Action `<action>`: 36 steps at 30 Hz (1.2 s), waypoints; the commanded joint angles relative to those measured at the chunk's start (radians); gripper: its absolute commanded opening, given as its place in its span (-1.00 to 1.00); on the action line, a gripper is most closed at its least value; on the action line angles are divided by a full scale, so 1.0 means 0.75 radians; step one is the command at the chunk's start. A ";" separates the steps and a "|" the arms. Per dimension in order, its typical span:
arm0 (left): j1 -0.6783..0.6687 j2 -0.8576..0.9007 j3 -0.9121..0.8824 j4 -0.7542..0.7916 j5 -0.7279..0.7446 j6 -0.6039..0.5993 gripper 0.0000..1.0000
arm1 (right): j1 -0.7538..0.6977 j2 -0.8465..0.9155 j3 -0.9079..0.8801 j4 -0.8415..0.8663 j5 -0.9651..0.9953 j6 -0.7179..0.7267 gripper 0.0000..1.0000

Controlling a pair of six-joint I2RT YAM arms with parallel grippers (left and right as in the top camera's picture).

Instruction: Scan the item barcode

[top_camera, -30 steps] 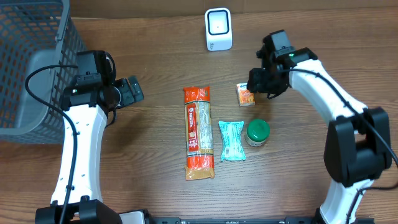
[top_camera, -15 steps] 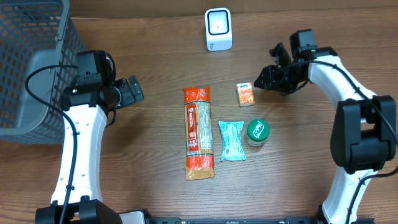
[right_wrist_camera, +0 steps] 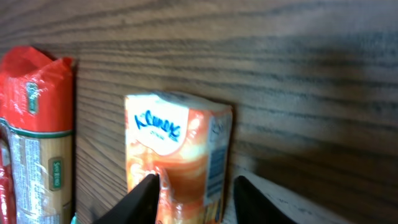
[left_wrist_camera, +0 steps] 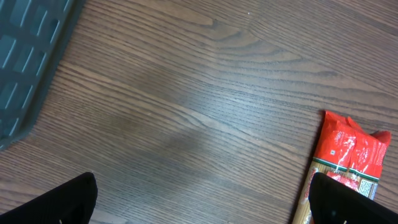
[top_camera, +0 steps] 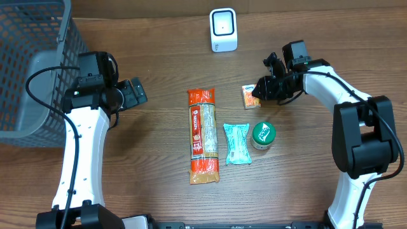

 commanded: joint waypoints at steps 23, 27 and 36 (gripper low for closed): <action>-0.002 0.000 0.006 0.001 0.006 0.015 1.00 | 0.058 0.004 -0.013 -0.018 0.041 -0.009 -0.42; -0.002 0.000 0.006 0.001 0.006 0.016 0.99 | 0.073 0.004 -0.013 -0.007 0.044 -0.008 -0.41; -0.002 0.000 0.006 0.001 0.006 0.016 0.99 | 0.077 -0.010 -0.007 -0.017 0.066 -0.003 -0.93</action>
